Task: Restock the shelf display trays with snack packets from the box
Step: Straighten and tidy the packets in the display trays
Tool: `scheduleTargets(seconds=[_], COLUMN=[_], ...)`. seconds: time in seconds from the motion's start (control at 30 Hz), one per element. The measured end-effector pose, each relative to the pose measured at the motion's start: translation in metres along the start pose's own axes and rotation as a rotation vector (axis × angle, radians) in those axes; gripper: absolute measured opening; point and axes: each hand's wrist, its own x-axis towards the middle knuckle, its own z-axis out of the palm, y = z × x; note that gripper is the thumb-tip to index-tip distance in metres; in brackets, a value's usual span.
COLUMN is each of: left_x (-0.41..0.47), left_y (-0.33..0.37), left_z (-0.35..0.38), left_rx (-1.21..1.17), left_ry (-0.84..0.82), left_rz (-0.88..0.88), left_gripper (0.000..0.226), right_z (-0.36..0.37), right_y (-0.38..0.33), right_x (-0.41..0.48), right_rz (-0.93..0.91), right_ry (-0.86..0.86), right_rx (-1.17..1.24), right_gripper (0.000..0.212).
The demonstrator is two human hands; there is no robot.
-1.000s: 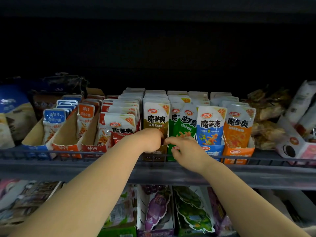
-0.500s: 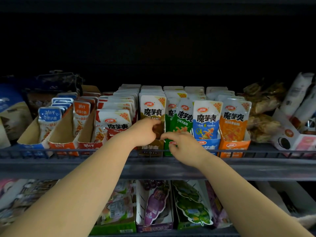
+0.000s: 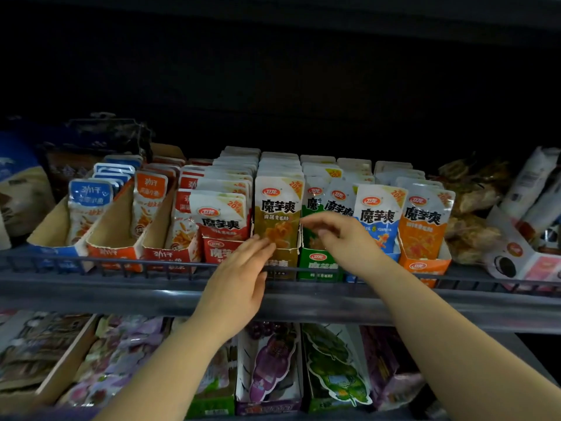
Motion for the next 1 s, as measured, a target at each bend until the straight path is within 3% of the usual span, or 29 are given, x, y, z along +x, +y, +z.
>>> scheduleTargets(seconds=[0.17,0.27,0.37,0.57,0.8,0.87,1.0], left_x=[0.0,-0.007,-0.015,-0.01,-0.01,-0.011,-0.011], left_y=[-0.008,-0.019,-0.022,-0.021,-0.018,-0.017,-0.01], left_z=[0.011,0.014,0.019,0.026,0.026,0.026,0.028], left_rx=[-0.007,0.108,0.08,0.055,0.108,0.147,0.205], left_ry=[0.063,0.061,0.091,0.143,0.168,0.179,0.212], left_rz=[0.011,0.059,0.05,0.033,0.02,0.017,0.009], left_gripper=[0.044,0.048,0.051,0.054,0.049,0.049,0.049], right_z=[0.02,0.028,0.03,0.029,0.016,-0.003,-0.048], right_y=[-0.028,-0.036,-0.041,-0.03,-0.035,-0.035,-0.036], right_x=[0.02,0.037,0.045,0.042,0.033,0.031,0.045], right_rz=[-0.086,-0.069,-0.051,-0.047,-0.034,-0.031,-0.029], right_ry=[-0.08,-0.078,-0.08,-0.011,0.103,0.166,0.305], right_rx=[-0.163,-0.246,-0.265,-0.186,-0.012,-0.144,-0.625], right_gripper=[0.036,0.039,0.042,0.023,0.017,0.015,0.025])
